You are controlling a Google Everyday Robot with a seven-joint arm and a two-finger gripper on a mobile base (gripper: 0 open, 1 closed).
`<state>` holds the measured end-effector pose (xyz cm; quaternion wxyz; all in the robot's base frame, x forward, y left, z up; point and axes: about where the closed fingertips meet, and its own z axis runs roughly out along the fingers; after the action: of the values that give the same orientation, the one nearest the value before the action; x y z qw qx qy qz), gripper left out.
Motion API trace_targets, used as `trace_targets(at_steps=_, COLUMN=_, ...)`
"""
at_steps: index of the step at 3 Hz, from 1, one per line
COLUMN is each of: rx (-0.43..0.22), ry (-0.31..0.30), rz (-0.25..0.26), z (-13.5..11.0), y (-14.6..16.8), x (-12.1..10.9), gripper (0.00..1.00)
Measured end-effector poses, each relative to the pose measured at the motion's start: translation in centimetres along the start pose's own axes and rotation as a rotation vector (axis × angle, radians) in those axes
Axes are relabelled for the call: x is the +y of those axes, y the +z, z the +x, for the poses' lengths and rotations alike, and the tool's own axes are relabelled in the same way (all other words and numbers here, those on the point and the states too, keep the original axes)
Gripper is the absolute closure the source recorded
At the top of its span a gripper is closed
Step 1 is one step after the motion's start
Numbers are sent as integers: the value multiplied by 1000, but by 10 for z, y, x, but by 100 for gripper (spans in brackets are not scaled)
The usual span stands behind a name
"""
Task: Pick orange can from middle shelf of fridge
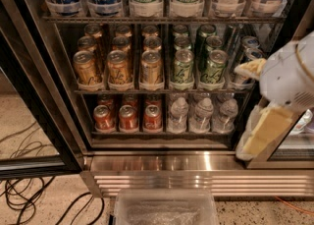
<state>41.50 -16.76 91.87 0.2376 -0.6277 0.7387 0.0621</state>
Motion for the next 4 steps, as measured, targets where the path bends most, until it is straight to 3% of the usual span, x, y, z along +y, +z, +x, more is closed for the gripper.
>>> trace_targets(at_steps=1, rx=-152, ry=31, rz=-52, z=-6, y=52, x=40, gripper=0)
trace_targets(at_steps=3, rx=-379, ry=200, rz=-115, z=-36, y=140, x=128, gripper=0)
trace_targets(at_steps=4, rx=-444, ry=267, rz=-53, z=-56, y=159, x=146, gripper=0)
